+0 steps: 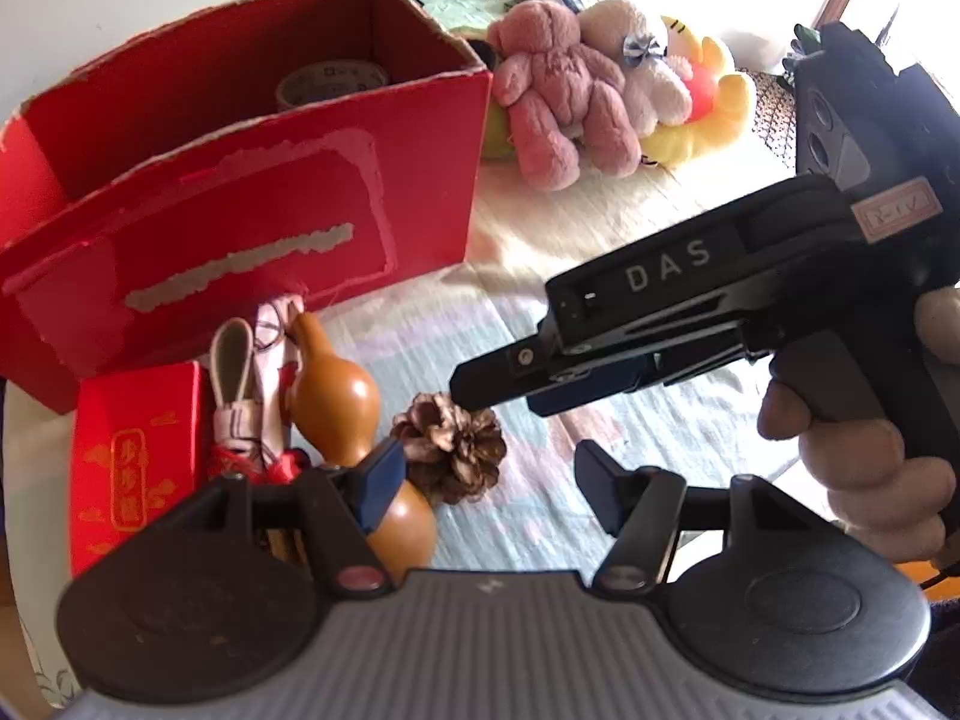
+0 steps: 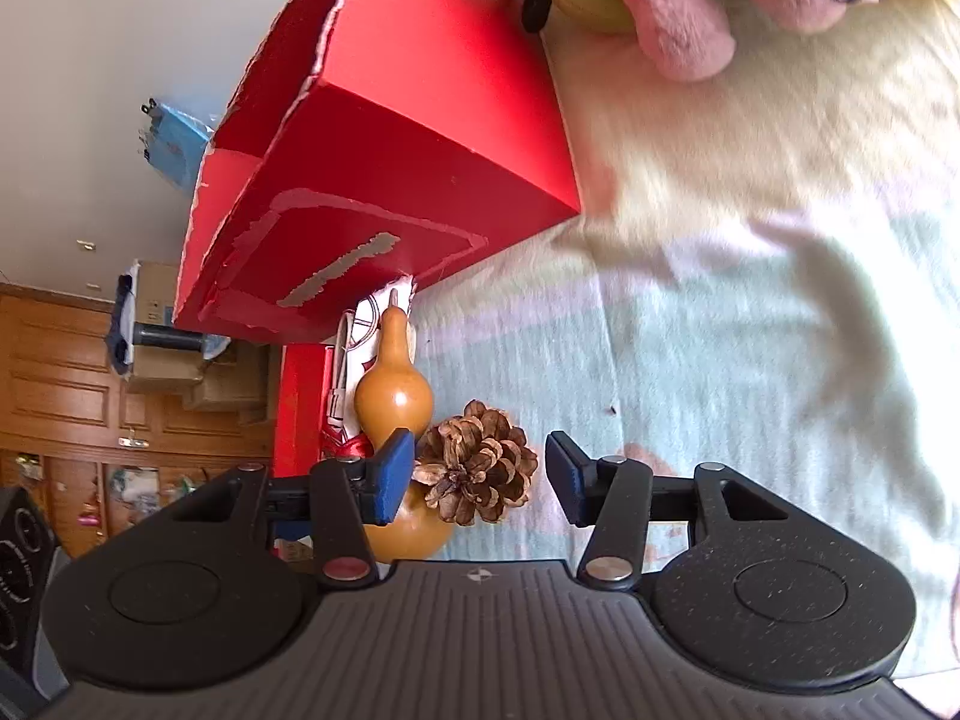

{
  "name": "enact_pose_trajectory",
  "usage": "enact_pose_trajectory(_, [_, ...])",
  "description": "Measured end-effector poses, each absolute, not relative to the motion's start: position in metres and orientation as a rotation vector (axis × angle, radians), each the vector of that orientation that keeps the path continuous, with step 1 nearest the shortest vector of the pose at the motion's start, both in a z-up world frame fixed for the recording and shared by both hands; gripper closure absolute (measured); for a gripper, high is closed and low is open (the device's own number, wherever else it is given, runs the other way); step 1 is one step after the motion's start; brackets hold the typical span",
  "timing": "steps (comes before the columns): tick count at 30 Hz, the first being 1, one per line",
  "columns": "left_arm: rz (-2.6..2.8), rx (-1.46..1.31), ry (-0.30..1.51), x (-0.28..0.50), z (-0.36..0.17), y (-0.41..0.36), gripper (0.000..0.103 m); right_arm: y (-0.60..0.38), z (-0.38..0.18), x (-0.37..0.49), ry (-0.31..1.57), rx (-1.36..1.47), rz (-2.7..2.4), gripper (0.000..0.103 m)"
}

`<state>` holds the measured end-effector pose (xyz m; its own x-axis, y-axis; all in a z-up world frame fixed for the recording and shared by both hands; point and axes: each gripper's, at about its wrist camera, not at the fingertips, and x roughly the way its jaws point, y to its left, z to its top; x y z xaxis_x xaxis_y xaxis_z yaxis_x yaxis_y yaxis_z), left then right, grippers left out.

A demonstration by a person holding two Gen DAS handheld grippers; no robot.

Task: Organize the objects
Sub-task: 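Grasp the pine cone with the right tool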

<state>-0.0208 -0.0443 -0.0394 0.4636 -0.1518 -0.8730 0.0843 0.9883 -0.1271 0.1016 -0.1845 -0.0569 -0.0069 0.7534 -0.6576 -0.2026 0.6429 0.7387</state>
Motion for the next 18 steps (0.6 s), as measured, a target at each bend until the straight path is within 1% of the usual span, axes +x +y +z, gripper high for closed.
enact_pose_trajectory(7, [-0.166, -0.106, 1.111, -0.008, -0.048, -0.035, 0.036, -0.180, -0.070, 0.103, 1.419, 0.546, 0.810, 0.050])
enact_pose_trajectory(10, [-0.163, -0.108, 1.108, -0.004, -0.051, -0.032, 0.037, -0.179, -0.076, 0.103, 1.440, 0.568, 0.809, 0.049])
enact_pose_trajectory(12, [-0.156, -0.117, 1.108, -0.004, -0.053, -0.029, 0.039, -0.179, -0.079, 0.103, 1.453, 0.585, 0.809, 0.049])
enact_pose_trajectory(15, [-0.158, -0.138, 1.113, -0.003, -0.056, -0.025, 0.042, -0.183, -0.083, 0.105, 1.470, 0.611, 0.807, 0.054])
enact_pose_trajectory(18, [-0.160, -0.136, 1.109, -0.002, -0.056, -0.026, 0.043, -0.187, -0.085, 0.108, 1.486, 0.636, 0.813, 0.057])
